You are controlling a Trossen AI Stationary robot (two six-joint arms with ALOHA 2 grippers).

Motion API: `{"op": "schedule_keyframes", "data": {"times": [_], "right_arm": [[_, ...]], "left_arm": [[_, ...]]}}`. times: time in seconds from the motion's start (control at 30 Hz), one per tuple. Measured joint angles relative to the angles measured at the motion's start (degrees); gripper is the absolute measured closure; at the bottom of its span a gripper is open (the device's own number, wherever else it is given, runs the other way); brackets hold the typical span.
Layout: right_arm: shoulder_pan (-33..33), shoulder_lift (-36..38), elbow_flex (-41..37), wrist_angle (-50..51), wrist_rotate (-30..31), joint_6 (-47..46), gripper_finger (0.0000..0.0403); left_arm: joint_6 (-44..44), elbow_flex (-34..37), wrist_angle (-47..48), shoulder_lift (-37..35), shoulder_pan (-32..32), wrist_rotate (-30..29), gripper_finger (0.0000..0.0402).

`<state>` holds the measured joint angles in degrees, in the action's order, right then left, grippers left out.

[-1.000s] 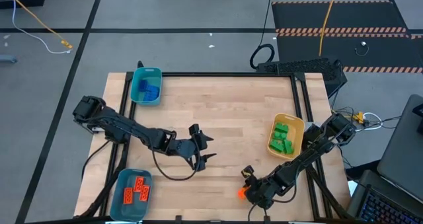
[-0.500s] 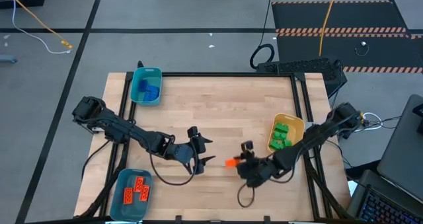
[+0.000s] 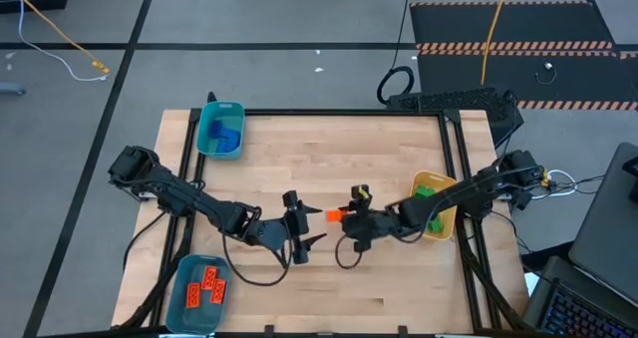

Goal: Sort & place blocks by color
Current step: Put the orange game piece into the dark blue bin

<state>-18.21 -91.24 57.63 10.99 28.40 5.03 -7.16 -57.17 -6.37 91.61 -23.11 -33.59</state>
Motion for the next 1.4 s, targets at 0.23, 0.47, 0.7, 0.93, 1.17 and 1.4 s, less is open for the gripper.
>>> {"op": "schedule_keyframes", "data": {"times": [0.23,0.47,0.7,0.93,1.17,1.4], "right_arm": [[3.5,0.0,0.0,-7.9,-6.2,4.8,0.0276],[4.4,0.0,0.0,-14.1,-6.2,10.9,0.0274],[6.0,-0.1,0.0,-14.3,-6.5,13.0,0.0273],[8.1,0.0,0.0,-18.2,-9.9,14.9,0.0272],[8.9,0.0,0.0,-19.8,-12.2,16.1,0.0271],[9.3,0.0,0.0,-19.4,-12.2,16.5,0.0271]], "left_arm": [[7.7,0.0,4.4,0.0,-0.1,-3.5,0.0108],[12.2,0.0,6.3,0.0,2.1,-9.6,0.0108],[11.2,0.0,7.3,0.0,4.0,-5.7,0.0108],[11.0,0.0,10.7,0.0,3.7,-5.4,0.0108],[9.6,0.0,10.6,0.0,3.6,-5.9,0.0108],[8.0,0.0,10.7,0.0,3.8,-6.2,0.0108]]}}
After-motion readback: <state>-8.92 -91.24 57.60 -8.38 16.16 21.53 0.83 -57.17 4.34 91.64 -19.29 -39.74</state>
